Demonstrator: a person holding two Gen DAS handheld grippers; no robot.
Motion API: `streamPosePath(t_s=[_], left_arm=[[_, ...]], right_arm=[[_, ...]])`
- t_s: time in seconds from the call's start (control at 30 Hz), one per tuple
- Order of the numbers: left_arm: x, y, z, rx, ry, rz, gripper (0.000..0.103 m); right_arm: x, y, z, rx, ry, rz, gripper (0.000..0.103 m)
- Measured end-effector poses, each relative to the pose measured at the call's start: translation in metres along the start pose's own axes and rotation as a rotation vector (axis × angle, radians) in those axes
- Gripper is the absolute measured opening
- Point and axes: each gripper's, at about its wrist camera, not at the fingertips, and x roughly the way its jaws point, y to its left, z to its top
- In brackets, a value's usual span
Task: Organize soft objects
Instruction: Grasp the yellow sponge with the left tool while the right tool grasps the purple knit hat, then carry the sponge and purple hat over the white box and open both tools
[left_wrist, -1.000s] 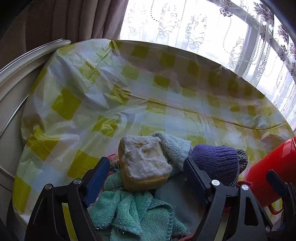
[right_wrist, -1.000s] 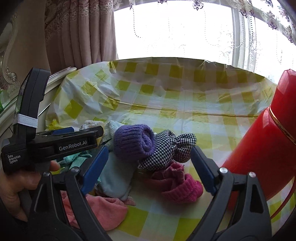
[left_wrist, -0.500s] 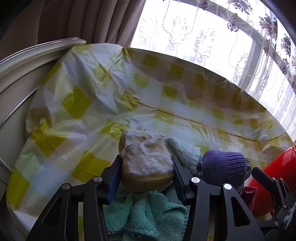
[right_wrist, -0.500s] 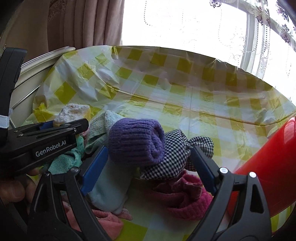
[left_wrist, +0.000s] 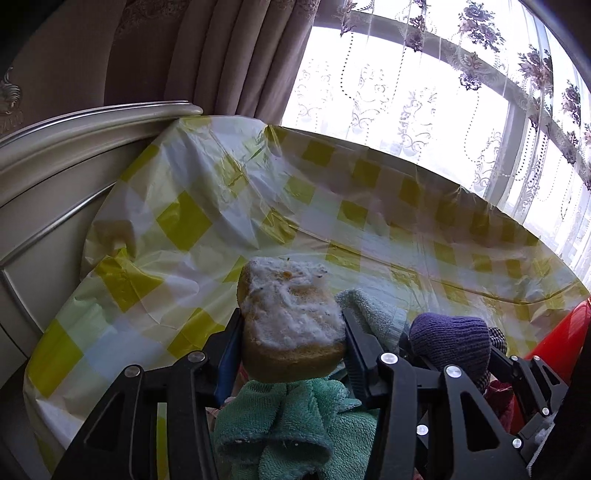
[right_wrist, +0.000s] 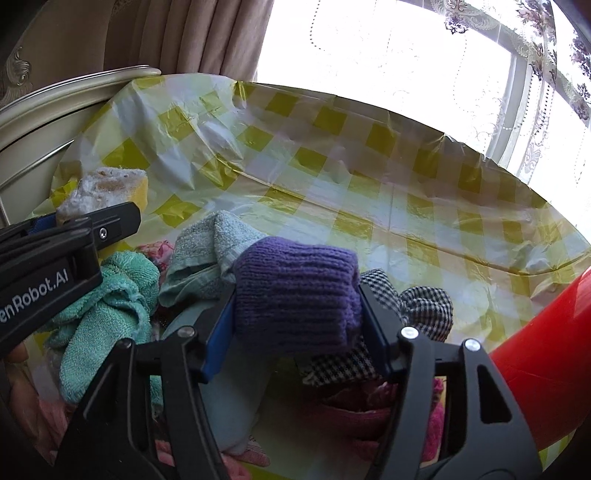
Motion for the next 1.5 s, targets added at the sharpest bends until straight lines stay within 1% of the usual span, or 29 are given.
streamPosePath(t_s=[0.13, 0.23, 0.33, 0.43, 0.6, 0.83, 1.07, 1.2, 1.33, 1.5], left_arm=[[-0.016, -0.002, 0.000, 0.004, -0.065, -0.006, 0.049], [-0.030, -0.007, -0.002, 0.012, -0.112, -0.027, 0.049], [-0.043, -0.016, -0.007, 0.036, -0.138, -0.056, 0.049], [-0.057, -0.027, -0.013, 0.074, -0.163, -0.070, 0.049], [-0.078, -0.040, -0.022, 0.105, -0.188, -0.091, 0.049], [-0.100, -0.064, -0.038, 0.157, -0.162, -0.140, 0.049], [-0.127, -0.098, -0.061, 0.225, -0.121, -0.229, 0.049], [-0.141, -0.126, -0.077, 0.267, -0.078, -0.308, 0.049], [-0.157, -0.161, -0.098, 0.338, -0.031, -0.400, 0.049], [-0.175, -0.206, -0.127, 0.424, 0.038, -0.527, 0.049]], right_arm=[[-0.014, -0.004, -0.003, 0.027, -0.043, 0.017, 0.062], [-0.033, -0.008, -0.007, 0.054, -0.100, 0.009, 0.062], [-0.055, -0.017, -0.011, 0.090, -0.152, -0.007, 0.062], [-0.073, -0.029, -0.015, 0.133, -0.188, -0.025, 0.062], [-0.096, -0.047, -0.028, 0.176, -0.206, -0.018, 0.062], [-0.133, -0.070, -0.052, 0.229, -0.222, -0.027, 0.062], [-0.170, -0.100, -0.081, 0.306, -0.203, -0.052, 0.062], [-0.193, -0.124, -0.101, 0.361, -0.181, -0.072, 0.062], [-0.217, -0.151, -0.123, 0.420, -0.160, -0.100, 0.062], [-0.246, -0.189, -0.158, 0.493, -0.116, -0.177, 0.062]])
